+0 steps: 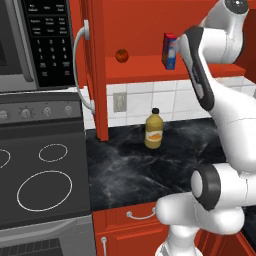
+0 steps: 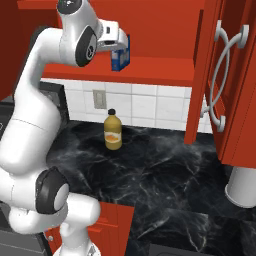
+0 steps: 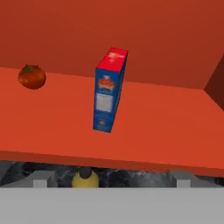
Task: Pick the boxed food and cereal from the counter and place them in the cabinets closest to them.
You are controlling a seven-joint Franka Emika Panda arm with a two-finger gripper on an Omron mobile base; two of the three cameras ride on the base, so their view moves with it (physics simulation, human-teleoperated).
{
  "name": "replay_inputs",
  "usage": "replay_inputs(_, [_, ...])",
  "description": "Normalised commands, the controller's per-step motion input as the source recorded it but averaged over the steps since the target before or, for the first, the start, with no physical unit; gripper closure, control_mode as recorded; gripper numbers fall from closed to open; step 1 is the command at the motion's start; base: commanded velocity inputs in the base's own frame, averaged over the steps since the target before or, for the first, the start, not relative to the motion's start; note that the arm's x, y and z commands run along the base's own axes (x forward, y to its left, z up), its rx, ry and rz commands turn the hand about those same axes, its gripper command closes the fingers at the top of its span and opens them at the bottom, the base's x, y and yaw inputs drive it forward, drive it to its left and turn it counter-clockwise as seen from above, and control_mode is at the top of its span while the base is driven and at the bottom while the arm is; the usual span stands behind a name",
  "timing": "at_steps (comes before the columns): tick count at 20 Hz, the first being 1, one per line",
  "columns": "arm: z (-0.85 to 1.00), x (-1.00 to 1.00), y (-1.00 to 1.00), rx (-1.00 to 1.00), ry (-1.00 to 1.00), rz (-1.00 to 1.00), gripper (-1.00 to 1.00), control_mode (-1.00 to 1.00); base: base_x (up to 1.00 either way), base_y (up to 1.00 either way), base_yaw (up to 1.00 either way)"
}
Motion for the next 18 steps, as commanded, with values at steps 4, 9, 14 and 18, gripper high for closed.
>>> replay_inputs(4, [-0.65,-1.0,0.0,-0.07,-0.1,0.0,-1.0,-1.0,0.0,0.0,0.0])
replay_inputs(9, [-0.79,-0.98,0.03,-0.15,-0.07,0.01,-1.0,-1.0,0.0,0.0,0.0])
replay_inputs(14, [-0.82,-0.8,0.11,-0.16,-0.07,0.0,-1.0,-1.0,0.0,0.0,0.0])
replay_inputs(18, [-0.43,-0.41,0.0,-0.04,-0.07,-0.01,-1.0,-1.0,0.0,0.0,0.0])
